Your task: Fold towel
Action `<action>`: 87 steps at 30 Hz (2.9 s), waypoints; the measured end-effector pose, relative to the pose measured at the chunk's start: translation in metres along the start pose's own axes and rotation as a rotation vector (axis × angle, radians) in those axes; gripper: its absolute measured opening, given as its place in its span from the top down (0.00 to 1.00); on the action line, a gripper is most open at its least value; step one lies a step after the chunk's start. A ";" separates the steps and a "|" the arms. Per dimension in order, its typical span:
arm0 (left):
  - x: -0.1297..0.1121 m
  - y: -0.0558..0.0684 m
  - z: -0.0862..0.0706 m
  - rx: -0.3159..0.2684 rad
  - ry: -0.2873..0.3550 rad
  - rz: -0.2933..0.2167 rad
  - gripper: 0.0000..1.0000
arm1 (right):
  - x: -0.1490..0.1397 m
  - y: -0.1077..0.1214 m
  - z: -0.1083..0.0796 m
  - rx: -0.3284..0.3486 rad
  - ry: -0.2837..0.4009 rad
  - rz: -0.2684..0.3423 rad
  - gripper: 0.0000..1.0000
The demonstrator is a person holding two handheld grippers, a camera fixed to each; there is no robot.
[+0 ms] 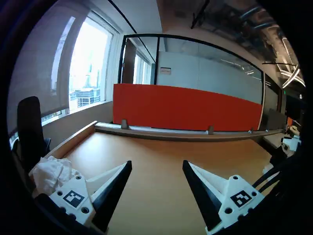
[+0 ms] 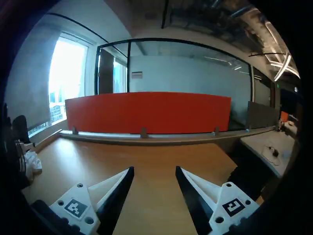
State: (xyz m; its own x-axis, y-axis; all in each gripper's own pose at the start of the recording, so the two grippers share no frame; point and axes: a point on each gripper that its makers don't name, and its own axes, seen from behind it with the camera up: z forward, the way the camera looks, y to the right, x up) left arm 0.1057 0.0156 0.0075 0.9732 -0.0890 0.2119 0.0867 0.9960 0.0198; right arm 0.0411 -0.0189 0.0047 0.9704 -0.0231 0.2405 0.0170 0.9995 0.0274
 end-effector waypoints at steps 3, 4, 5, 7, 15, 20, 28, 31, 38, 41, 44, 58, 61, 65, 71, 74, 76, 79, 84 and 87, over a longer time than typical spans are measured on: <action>0.009 0.002 0.000 -0.008 0.032 -0.007 0.04 | 0.017 0.002 -0.002 -0.005 0.049 0.009 0.16; 0.010 0.002 0.000 -0.010 0.035 -0.004 0.04 | 0.020 0.004 -0.002 -0.009 0.060 0.014 0.16; 0.010 0.003 0.000 -0.012 0.039 0.000 0.04 | 0.024 0.005 -0.003 -0.014 0.071 0.019 0.16; 0.011 0.005 0.000 -0.017 0.046 0.010 0.04 | 0.029 0.007 -0.004 -0.022 0.088 0.027 0.16; 0.012 0.010 -0.001 -0.030 0.088 0.040 0.04 | 0.038 0.007 -0.009 -0.038 0.127 0.039 0.08; 0.011 0.008 -0.004 -0.027 0.113 0.050 0.04 | 0.038 0.002 -0.012 -0.034 0.133 0.034 0.08; 0.000 0.005 -0.004 -0.015 0.144 0.087 0.04 | 0.040 0.000 -0.018 -0.041 0.145 0.025 0.06; -0.006 0.005 -0.004 -0.010 0.155 0.104 0.04 | 0.041 0.003 -0.021 -0.046 0.151 0.027 0.06; -0.013 0.010 -0.009 -0.009 0.207 0.126 0.04 | 0.035 0.008 -0.024 -0.055 0.151 0.043 0.00; -0.018 0.009 -0.009 -0.006 0.222 0.130 0.04 | 0.031 0.009 -0.025 -0.058 0.149 0.045 0.00; -0.026 0.006 -0.008 -0.004 0.229 0.131 0.04 | 0.027 0.009 -0.024 -0.059 0.148 0.043 0.01; -0.068 -0.023 0.004 0.021 0.238 0.109 0.04 | -0.001 -0.004 -0.008 -0.053 0.135 0.017 0.00; -0.075 -0.028 0.007 0.028 0.245 0.106 0.04 | -0.007 -0.008 -0.005 -0.050 0.131 0.012 0.01; -0.083 -0.035 0.009 0.033 0.251 0.098 0.04 | -0.013 -0.010 -0.001 -0.050 0.127 0.003 0.01; -0.093 -0.041 0.011 0.034 0.259 0.082 0.04 | -0.019 -0.014 0.005 -0.047 0.122 -0.002 0.01; -0.096 -0.042 0.012 0.036 0.261 0.085 0.04 | -0.023 -0.015 0.006 -0.045 0.118 -0.004 0.01; -0.097 -0.043 0.012 0.036 0.261 0.088 0.04 | -0.025 -0.016 0.006 -0.046 0.115 -0.006 0.00; -0.101 -0.044 0.012 0.036 0.258 0.088 0.04 | -0.027 -0.015 0.007 -0.047 0.110 -0.009 0.00; -0.105 -0.045 0.014 0.033 0.248 0.080 0.04 | -0.025 -0.015 0.007 -0.047 0.110 -0.010 0.00; -0.106 -0.042 0.016 0.026 0.242 0.086 0.04 | -0.026 -0.016 0.008 -0.048 0.111 -0.011 0.00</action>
State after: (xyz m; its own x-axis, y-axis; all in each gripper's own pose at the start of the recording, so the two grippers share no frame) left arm -0.0048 -0.0171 -0.0001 0.9997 0.0016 -0.0260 -0.0006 0.9993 0.0380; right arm 0.0142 -0.0340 0.0054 0.9907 -0.0340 0.1318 0.0366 0.9992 -0.0174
